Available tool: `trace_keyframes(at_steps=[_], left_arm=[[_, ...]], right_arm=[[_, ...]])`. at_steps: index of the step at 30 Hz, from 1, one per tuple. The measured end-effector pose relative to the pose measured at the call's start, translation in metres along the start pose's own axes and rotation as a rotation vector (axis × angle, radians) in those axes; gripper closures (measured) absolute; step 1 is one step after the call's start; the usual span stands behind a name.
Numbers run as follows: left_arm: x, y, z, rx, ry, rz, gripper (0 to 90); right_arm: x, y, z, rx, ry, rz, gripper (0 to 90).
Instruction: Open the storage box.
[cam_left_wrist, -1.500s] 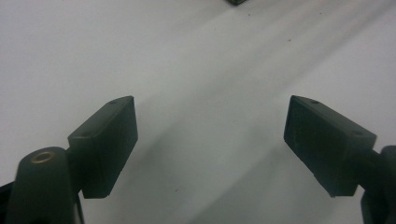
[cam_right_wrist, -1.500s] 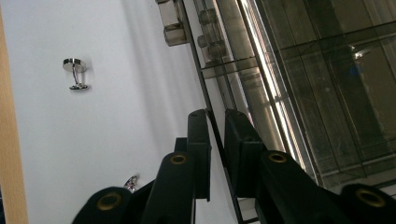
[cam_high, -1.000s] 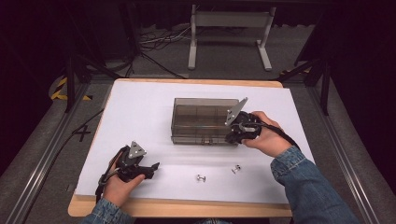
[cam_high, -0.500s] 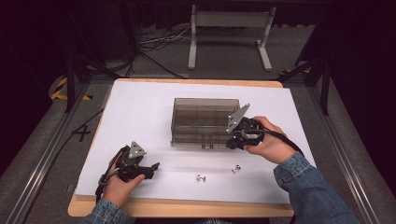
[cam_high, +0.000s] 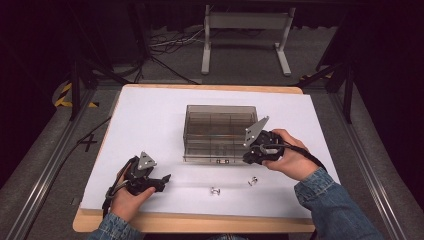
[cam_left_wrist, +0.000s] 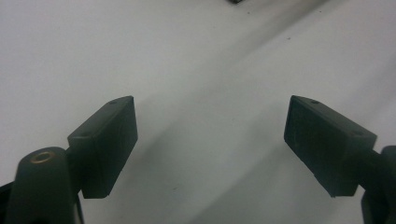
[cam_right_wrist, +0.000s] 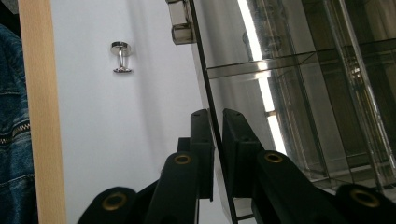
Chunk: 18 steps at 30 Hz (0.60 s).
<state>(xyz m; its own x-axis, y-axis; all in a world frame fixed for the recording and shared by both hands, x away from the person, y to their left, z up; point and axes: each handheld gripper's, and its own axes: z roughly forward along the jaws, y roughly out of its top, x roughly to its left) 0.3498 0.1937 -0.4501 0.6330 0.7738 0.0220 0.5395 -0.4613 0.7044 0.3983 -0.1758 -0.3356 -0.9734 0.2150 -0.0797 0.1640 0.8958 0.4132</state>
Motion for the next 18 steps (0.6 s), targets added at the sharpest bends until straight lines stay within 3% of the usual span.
trace_keyframes(at_steps=[18], left_arm=[[-0.0007,-0.0004,0.0006,0.002,-0.003,-0.003,18.3]], right_arm=[[0.0044,-0.0037,0.0059,-0.005,-0.011,0.003,83.2]])
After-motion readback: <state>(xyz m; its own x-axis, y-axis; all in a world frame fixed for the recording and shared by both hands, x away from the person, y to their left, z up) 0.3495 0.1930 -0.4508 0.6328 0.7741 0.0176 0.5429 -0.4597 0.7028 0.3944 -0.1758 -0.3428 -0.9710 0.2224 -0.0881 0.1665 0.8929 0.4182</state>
